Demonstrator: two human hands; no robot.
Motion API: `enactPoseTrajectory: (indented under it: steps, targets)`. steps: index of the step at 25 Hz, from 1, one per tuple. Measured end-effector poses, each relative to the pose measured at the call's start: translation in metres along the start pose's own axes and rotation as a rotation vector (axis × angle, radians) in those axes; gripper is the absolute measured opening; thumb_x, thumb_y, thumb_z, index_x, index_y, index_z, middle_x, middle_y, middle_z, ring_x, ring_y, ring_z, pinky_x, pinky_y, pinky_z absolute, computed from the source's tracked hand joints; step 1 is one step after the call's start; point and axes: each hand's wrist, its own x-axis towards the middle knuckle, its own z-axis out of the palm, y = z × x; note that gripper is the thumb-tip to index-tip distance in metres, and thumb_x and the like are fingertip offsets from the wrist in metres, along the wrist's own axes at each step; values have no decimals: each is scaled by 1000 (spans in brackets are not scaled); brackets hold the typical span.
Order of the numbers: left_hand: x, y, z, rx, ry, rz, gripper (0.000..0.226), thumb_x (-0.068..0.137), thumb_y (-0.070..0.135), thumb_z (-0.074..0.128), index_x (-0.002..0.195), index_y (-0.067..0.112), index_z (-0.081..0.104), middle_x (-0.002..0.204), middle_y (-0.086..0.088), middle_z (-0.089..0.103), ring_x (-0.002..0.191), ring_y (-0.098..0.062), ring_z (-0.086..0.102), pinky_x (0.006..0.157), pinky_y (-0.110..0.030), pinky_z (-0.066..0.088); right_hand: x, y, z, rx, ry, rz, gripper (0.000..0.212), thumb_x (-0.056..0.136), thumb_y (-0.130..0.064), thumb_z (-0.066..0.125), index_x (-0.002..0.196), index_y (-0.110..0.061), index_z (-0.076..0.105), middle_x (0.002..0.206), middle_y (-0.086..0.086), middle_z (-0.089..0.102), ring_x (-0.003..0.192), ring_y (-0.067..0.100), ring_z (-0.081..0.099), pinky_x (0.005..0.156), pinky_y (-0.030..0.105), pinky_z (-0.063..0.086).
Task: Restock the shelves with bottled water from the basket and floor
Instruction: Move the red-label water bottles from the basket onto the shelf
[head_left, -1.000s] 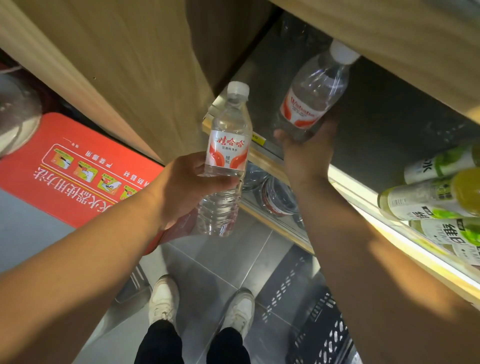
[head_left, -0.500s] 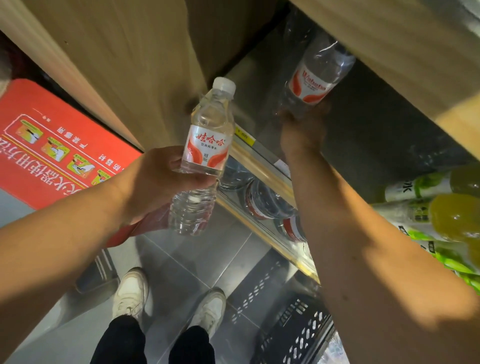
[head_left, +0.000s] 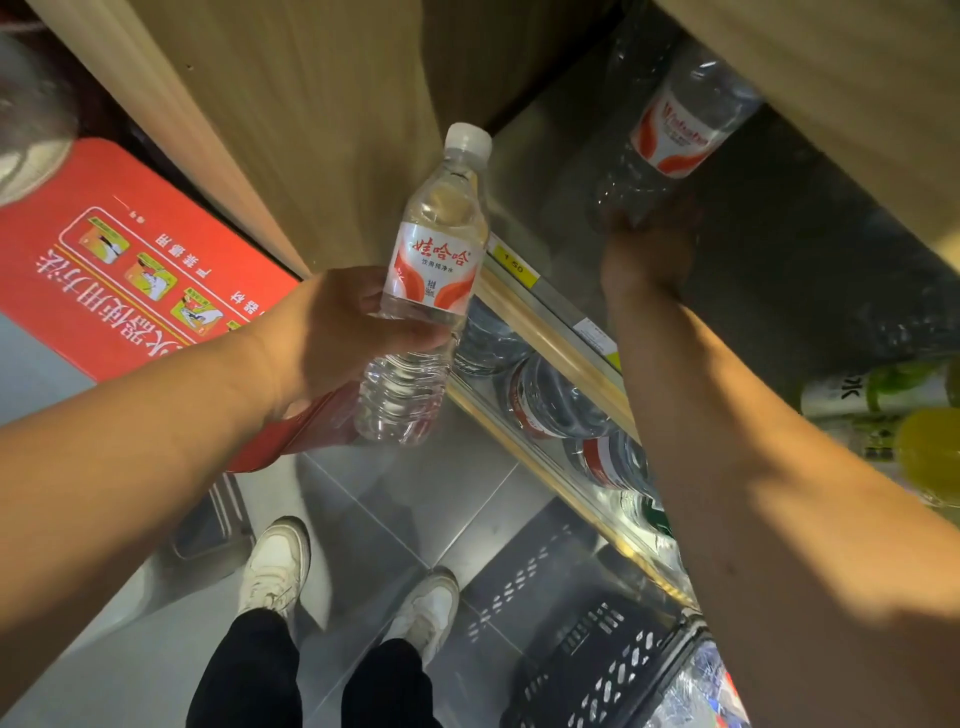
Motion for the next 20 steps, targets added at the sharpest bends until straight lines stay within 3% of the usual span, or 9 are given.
enactPoseTrajectory:
  steps: [2, 5, 7, 9, 11, 14, 17, 20]
  targets:
    - [1, 2, 4, -19, -6, 9, 27, 76, 19, 79, 101, 25, 73, 98, 6, 77, 94, -13, 73, 95, -43, 53, -13, -4, -7, 1, -6, 40, 67, 96, -19, 57, 153, -11, 22, 157, 9, 29, 141, 21, 33, 103, 14, 25]
    - [7, 10, 10, 13, -25, 43, 28, 78, 18, 78, 105, 23, 72, 98, 5, 77, 92, -13, 73, 93, -43, 54, -52, -11, -18, 374, 12, 13, 61, 89, -1, 60, 146, -12, 39, 146, 10, 45, 120, 13, 55, 91, 13, 42]
    - [13, 17, 14, 33, -38, 81, 30, 78, 19, 80, 107, 22, 72, 100, 2, 76, 93, -16, 73, 94, -46, 54, -79, -21, -21, 466, -90, 14, 47, 92, -9, 61, 137, -15, 49, 130, 0, 59, 99, -4, 61, 75, 6, 47]
    - [19, 24, 18, 16, -54, 100, 31, 76, 19, 81, 106, 22, 72, 99, 2, 77, 93, -17, 73, 95, -46, 53, -93, -34, -22, 479, -305, 38, 47, 94, -25, 62, 138, -21, 46, 110, -15, 61, 84, -13, 61, 74, 9, 52]
    - [26, 32, 21, 11, -89, 127, 31, 72, 17, 83, 100, 24, 73, 96, 4, 77, 91, -15, 73, 95, -43, 53, -92, -44, -24, 500, -470, 54, 56, 92, -33, 64, 142, -26, 41, 107, -19, 60, 91, -7, 63, 87, 25, 56]
    - [35, 43, 24, 21, -123, 176, 45, 61, 27, 87, 103, 27, 72, 104, 2, 76, 101, -19, 71, 98, -45, 51, -83, -51, -27, 485, -496, -15, 68, 80, -32, 73, 142, -30, 45, 128, -11, 60, 117, 11, 59, 96, 42, 54]
    - [42, 52, 28, 6, -113, 248, 38, 69, 19, 85, 100, 30, 66, 100, 9, 74, 96, -4, 69, 85, -26, 53, -76, -56, -30, 543, -465, -44, 71, 77, -27, 77, 140, -33, 43, 131, -10, 58, 118, 7, 58, 96, 34, 54]
    - [47, 59, 28, 25, -57, 305, 37, 72, 18, 84, 98, 33, 62, 96, 14, 72, 94, 1, 68, 79, -16, 51, -75, -66, -32, 540, -430, -98, 53, 81, -19, 76, 116, -42, 44, 118, -18, 55, 103, -8, 55, 82, 13, 50]
